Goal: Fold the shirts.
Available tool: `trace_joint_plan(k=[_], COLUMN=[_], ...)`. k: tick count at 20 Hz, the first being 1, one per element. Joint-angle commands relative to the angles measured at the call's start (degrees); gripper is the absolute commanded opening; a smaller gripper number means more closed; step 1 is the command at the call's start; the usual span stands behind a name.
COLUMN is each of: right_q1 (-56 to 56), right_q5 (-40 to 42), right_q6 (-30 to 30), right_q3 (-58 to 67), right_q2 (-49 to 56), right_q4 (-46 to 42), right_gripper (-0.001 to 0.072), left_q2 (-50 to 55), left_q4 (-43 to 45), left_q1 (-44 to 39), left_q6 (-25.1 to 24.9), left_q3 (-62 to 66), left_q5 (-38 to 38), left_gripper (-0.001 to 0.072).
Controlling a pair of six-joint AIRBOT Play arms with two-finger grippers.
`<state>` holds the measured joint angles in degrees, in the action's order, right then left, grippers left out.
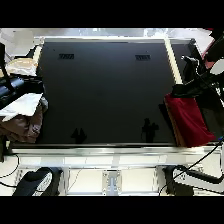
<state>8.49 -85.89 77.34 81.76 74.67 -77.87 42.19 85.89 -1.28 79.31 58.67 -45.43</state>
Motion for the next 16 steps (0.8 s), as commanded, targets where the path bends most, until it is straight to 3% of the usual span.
trace_joint_plan(k=[1, 16], right_q1=[0.0, 0.0], right_q5=[0.0, 0.5], right_q6=[0.0, 0.0], right_q3=[0.0, 0.0], right_q2=[0.0, 0.0], right_q4=[0.0, 0.3], right_gripper=[0.0411, 0.0412], left_q2=[0.0, 0.1], left_q4=[0.0, -1.9], left_q1=[0.0, 0.0], left_q6=[0.0, 0.0], left_q3=[0.0, 0.0], left_q5=[0.0, 0.3], left_gripper=[0.0362, 0.0363])
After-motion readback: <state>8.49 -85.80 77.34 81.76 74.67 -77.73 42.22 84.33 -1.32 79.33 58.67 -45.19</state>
